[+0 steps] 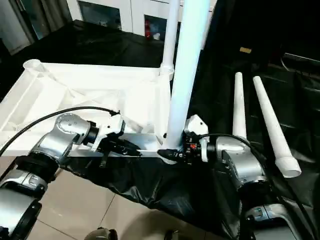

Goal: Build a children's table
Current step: Rotate leg to tighten

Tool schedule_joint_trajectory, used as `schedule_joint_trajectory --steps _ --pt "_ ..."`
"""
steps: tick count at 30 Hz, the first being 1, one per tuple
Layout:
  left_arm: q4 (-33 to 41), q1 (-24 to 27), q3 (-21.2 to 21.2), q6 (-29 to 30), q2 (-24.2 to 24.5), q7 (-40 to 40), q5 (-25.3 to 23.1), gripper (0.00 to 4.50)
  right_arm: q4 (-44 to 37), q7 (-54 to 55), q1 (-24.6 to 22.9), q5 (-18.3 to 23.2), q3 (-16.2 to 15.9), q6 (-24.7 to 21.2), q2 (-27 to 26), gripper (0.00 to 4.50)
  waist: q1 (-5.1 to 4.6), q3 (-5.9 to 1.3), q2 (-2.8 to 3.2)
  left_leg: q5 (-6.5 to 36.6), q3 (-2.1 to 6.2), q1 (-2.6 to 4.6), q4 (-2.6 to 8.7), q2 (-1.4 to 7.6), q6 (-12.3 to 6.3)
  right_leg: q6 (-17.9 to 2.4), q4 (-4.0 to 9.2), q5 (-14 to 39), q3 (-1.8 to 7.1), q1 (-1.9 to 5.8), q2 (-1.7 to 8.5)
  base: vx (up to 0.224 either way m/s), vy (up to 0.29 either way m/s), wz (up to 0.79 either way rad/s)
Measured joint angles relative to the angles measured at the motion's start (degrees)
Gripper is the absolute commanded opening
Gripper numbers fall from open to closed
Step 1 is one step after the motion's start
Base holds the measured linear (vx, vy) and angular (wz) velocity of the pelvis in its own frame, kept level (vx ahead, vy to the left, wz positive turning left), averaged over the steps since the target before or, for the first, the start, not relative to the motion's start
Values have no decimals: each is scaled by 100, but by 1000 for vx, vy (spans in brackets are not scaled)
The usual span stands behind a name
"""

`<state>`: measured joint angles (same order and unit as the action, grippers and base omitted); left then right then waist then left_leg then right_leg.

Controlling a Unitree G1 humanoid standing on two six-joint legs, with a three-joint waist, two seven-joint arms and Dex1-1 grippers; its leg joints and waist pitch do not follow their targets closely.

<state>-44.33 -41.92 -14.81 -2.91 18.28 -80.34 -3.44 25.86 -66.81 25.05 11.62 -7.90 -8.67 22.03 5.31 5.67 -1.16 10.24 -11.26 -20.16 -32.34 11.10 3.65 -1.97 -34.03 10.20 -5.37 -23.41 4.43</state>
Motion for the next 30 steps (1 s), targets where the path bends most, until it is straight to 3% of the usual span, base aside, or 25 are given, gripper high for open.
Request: schedule_joint_trajectory --steps 5,16,18,20,24,25,30 --pt "-223 -153 76 200 -229 770 -115 0 273 1297 40 -90 435 66 -521 275 -37 -2 -4 16 0 9 -5 0 31 12 -3 6 2 6 2 0 0 0" --pt "-363 -403 209 836 -1104 2948 -528 0 1615 5119 943 -471 1194 569 -1786 274 -35 -14 16 15 -1 12 1 -6 33 -3 -1 -5 8 13 5 0 0 0" --pt "-363 -407 203 838 -1139 3013 -533 0 1683 5261 955 -495 1195 662 -1817 274 -25 -18 23 15 -5 10 2 -10 27 7 0 4 17 16 7 0 0 0" --pt "-363 -409 201 838 -1156 3054 -538 0 1738 5317 974 -504 1212 765 -1838 344 -25 -19 25 2 -7 9 2 -13 -1 6 0 5 20 16 9 0 0 0" --pt "-371 -409 200 834 -1173 3138 -568 0 1803 5292 974 -524 1219 884 -1881 359 -33 -19 24 0 -7 9 -2 -13 -1 6 -3 4 21 16 10 0 0 0" --pt "-376 -406 199 807 -1166 3129 -570 0 1803 5149 952 -517 1239 917 -1848 387 -37 -18 23 0 -7 8 -2 -13 -1 6 -2 4 21 16 10 0 0 0" --pt "-357 -340 180 497 -991 2807 -560 0 1746 4247 845 -512 1103 1011 -1571 390 -51 -18 25 1 -7 7 8 -12 -3 12 -1 8 22 15 8 0 0 0"
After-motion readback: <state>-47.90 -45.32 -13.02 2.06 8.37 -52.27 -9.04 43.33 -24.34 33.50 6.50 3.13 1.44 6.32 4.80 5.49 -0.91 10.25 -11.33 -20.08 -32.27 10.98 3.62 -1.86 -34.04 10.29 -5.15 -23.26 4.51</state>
